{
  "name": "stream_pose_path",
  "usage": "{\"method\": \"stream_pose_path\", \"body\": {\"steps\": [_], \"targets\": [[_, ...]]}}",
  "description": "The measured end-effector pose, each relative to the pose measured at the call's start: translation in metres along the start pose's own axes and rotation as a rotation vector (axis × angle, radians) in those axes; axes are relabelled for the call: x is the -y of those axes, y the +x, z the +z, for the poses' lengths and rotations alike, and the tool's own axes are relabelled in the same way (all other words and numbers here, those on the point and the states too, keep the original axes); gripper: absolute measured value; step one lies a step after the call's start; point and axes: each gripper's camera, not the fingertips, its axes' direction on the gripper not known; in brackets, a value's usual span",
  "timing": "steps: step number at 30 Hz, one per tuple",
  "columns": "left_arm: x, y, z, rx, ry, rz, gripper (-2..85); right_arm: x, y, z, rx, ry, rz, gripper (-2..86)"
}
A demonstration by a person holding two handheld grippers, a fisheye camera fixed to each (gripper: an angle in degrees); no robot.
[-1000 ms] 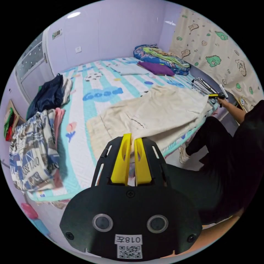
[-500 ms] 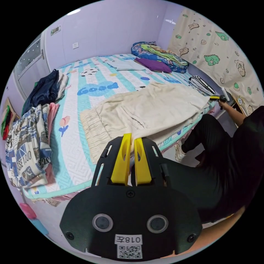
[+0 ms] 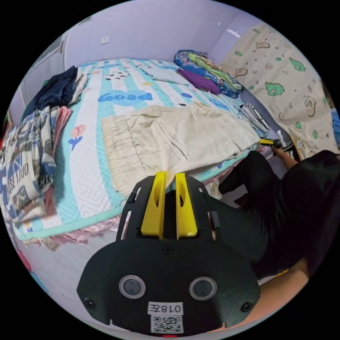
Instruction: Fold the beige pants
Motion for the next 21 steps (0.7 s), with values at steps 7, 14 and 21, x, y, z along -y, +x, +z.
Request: {"method": "stream_pose_path", "body": {"steps": [7, 14, 21], "targets": [[0.010, 0.017, -0.075, 0.002, 0.291, 0.001, 4.5, 0.004, 0.063, -0.045, 0.200, 0.326, 0.257, 8.3], [0.158, 0.079, 0.010, -0.115, 0.257, 0.249, 4.6, 0.110, 0.079, -0.011, 0.170, 0.313, 0.143, 8.5], [0.278, 0.142, 0.102, -0.048, 0.073, 0.466, 6.5, 0.143, 0.118, 0.020, 0.143, 0.193, 0.069, 10.5]]}}
